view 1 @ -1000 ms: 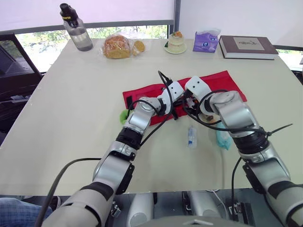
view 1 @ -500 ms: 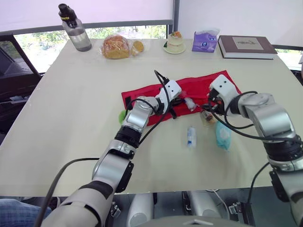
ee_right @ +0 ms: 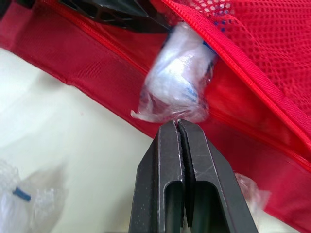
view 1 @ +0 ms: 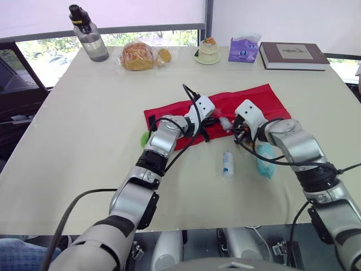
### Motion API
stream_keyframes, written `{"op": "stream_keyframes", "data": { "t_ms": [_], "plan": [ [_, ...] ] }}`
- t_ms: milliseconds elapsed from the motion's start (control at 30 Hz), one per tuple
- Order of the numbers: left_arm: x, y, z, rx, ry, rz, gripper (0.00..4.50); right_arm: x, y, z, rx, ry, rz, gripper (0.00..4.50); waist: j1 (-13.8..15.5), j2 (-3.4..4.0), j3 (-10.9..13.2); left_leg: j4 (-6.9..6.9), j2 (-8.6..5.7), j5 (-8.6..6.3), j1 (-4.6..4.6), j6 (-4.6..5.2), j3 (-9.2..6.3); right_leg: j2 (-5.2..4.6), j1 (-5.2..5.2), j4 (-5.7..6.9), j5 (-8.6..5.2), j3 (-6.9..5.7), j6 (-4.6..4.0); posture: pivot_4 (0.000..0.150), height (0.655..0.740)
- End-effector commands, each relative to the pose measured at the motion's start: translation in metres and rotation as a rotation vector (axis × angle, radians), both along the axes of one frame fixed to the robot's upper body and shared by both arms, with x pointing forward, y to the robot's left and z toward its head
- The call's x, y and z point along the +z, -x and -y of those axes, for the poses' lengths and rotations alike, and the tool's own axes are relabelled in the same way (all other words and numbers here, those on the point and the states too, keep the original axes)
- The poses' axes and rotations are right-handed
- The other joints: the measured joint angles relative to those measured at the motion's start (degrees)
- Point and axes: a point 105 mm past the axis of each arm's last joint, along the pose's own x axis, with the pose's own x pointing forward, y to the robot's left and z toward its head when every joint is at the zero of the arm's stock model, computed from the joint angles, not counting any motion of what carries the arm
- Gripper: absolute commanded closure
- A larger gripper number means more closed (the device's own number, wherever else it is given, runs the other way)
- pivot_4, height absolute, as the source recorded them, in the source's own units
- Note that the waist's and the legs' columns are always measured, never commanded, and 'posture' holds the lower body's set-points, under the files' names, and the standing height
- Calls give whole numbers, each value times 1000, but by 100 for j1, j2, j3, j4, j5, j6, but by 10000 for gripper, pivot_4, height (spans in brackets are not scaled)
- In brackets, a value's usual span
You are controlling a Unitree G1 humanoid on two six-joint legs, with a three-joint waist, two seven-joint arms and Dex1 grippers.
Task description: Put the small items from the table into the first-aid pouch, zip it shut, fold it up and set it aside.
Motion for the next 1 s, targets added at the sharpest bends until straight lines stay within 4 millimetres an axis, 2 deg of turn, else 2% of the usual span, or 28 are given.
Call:
{"op": "stream_keyframes", "data": {
  "t_ms": [33,333,567,733,1000],
  "plan": [
    [15,1,4,-22,15,47,45000,12,-8,-11,23,-15,69,44480,-1,0,0,0,0,0,0,0,-1,1,0,0,0,-1,0,1500,7400],
    [14,4,7,-36,13,47,45000,22,-35,-26,-1,-54,182,44480,4,0,0,0,1,0,-1,0,0,0,-1,0,0,-1,0,1500,7400],
    [15,5,6,-39,8,54,45000,19,-45,-32,2,-71,231,44480,4,0,0,-2,0,0,-2,0,0,-1,-1,-2,0,0,-1,1500,7400],
    [13,4,2,-29,3,57,45000,16,-45,-28,-6,-76,242,44480,0,0,0,-1,1,0,-1,0,0,0,-1,0,0,0,-1,1500,7400],
    [12,0,-6,-9,-4,59,45000,16,-32,-25,51,-96,248,44480,-4,0,0,-3,1,0,-2,0,1,0,-1,-2,0,0,0,1500,7400]
  ]
}}
